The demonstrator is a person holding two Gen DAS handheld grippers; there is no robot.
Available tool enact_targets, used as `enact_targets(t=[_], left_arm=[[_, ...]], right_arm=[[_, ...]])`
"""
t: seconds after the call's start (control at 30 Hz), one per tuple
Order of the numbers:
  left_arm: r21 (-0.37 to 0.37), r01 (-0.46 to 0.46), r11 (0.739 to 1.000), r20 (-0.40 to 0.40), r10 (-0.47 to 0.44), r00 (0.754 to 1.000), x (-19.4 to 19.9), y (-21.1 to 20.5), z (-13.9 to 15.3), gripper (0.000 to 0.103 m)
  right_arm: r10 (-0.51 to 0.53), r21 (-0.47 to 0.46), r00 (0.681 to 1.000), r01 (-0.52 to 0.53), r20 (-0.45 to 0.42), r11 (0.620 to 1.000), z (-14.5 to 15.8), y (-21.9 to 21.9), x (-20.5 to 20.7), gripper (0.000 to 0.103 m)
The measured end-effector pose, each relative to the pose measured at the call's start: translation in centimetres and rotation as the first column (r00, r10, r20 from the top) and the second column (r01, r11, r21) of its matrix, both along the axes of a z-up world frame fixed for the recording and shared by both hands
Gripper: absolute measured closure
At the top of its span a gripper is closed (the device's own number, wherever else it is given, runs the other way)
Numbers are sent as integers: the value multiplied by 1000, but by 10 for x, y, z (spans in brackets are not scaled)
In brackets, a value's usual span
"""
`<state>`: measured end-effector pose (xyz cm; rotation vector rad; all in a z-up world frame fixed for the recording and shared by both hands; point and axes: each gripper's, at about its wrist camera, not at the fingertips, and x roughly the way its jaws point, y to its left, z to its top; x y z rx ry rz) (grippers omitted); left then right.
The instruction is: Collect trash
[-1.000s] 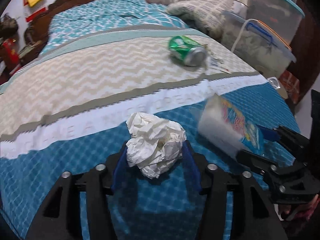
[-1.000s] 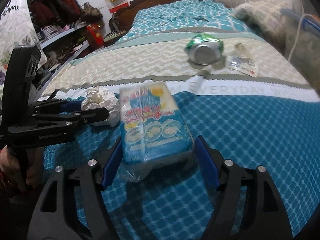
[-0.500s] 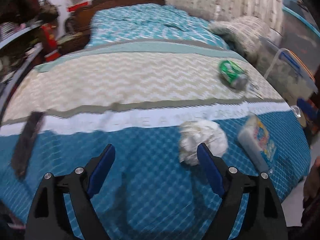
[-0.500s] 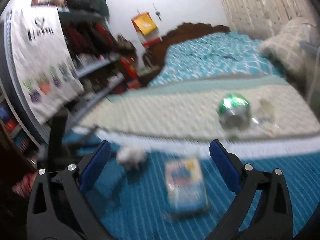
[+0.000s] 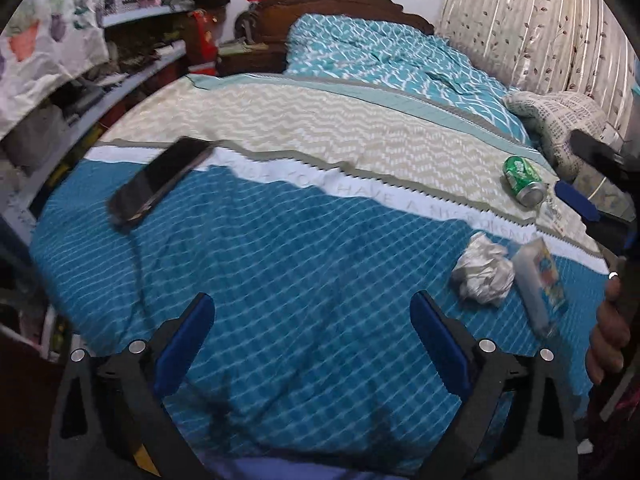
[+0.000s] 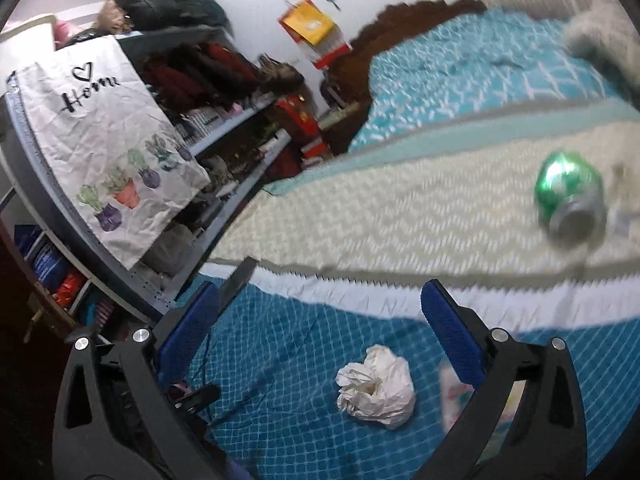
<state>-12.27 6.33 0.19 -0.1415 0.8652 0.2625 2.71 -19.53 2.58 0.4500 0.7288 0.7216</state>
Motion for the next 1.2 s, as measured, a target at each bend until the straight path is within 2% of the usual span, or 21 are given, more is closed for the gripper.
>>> enact_targets(t=[0.13, 0.27, 0.37, 0.53, 0.7, 0.8, 1.0, 1.2], left_arm=[[52, 22, 998, 27, -23, 999, -23, 6, 4, 9], [49, 44, 998, 86, -48, 995, -44, 19, 9, 9], [15, 48, 999, 130, -50, 990, -55, 29, 9, 9], [-47, 65, 997, 167, -57, 984, -65, 40, 8, 9], [-84, 88, 993, 193, -71, 979, -69, 39, 9, 9], [-93, 116, 989, 192, -97, 977, -64, 34, 9, 9], [-38, 137, 990, 142, -130, 981, -40, 18, 7, 9], [0, 174, 985, 130, -172, 976, -29, 6, 9, 9]], right_arm=[[-40, 0, 999, 40, -12, 999, -4, 23, -12, 3], [-70, 1, 997, 70, 36, 998, 9, 49, -32, 3], [-52, -33, 998, 53, 42, 998, 17, 69, -46, 3], [-9, -84, 999, 6, -35, 996, 15, 86, -60, 3], [-59, -143, 998, 58, -3, 988, 19, 79, -81, 3], [-92, -170, 996, 87, -21, 982, 14, 65, -91, 3], [-193, -182, 978, 177, -75, 967, -5, 31, -108, 3], [-261, -169, 960, 242, -101, 955, -12, 5, -123, 3]])
